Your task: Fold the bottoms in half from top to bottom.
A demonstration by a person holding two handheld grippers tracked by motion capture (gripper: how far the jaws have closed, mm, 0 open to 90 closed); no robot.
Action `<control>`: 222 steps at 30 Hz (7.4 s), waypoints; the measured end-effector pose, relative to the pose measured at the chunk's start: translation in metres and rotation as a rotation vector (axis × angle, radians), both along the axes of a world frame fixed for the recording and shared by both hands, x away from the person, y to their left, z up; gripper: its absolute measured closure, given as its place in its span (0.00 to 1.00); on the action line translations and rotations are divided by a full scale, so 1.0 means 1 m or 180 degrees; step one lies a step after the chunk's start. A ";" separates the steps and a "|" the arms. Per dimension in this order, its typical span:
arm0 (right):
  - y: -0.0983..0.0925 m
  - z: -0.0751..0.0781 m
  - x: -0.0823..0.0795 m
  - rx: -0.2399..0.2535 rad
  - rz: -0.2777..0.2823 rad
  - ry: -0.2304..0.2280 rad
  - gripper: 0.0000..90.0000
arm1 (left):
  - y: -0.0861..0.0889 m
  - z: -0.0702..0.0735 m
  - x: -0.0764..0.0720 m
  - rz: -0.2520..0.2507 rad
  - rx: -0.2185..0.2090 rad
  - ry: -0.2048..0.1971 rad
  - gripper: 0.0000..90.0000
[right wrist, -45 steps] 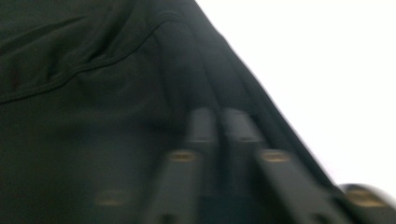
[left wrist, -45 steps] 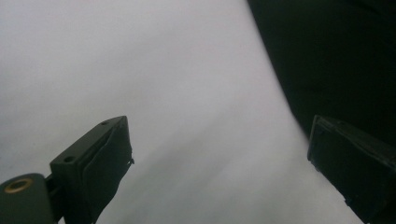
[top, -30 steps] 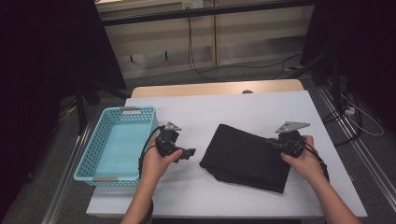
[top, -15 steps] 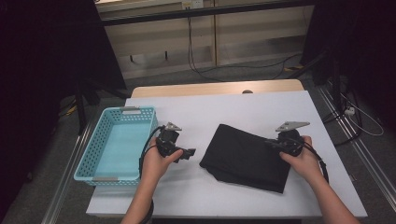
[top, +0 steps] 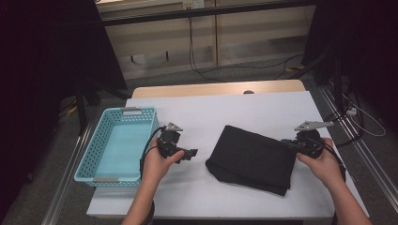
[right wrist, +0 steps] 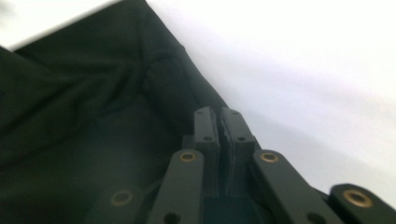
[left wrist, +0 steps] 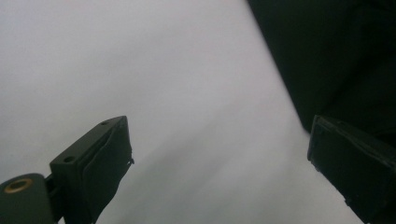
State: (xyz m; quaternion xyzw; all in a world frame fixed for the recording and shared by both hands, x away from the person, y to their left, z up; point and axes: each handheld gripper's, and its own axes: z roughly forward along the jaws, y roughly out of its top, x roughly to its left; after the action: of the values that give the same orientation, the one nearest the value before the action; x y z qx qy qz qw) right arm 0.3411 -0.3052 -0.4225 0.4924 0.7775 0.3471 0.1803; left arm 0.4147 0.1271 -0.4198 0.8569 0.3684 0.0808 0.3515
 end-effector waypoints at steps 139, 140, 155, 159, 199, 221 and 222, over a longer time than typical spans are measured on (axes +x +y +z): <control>0.002 -0.003 -0.016 0.0145 -0.0026 -0.0231 0.23 | -0.010 -0.007 0.009 0.0112 0.0068 0.0275 0.52; 0.003 -0.003 -0.016 0.0141 -0.0024 -0.0230 0.23 | -0.009 -0.009 0.007 0.0108 0.0093 0.0272 0.50; 0.009 -0.004 -0.016 0.0111 0.0037 -0.0201 0.23 | -0.025 -0.022 -0.016 0.0179 0.0107 0.0261 0.68; 0.010 -0.004 -0.016 0.0100 0.0051 -0.0197 0.23 | -0.026 -0.023 -0.016 0.0165 -0.0034 0.0405 0.82; 0.035 -0.012 -0.019 0.0121 0.0156 -0.0174 0.23 | -0.024 -0.008 0.076 0.0586 0.0022 0.0488 0.95; 0.088 -0.031 -0.005 0.0198 0.0129 0.0086 0.36 | -0.004 -0.011 0.033 0.0649 0.0097 0.0118 0.23; 0.089 -0.032 -0.005 0.0190 0.0129 0.0105 0.37 | -0.003 -0.012 0.031 0.0646 0.0079 0.0109 0.22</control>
State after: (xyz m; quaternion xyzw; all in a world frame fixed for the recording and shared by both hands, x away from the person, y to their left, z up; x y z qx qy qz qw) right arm 0.3362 -0.2166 -0.4547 0.4874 0.7795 0.3655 0.1456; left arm 0.4459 0.1242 -0.4319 0.8207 0.4582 0.1059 0.3245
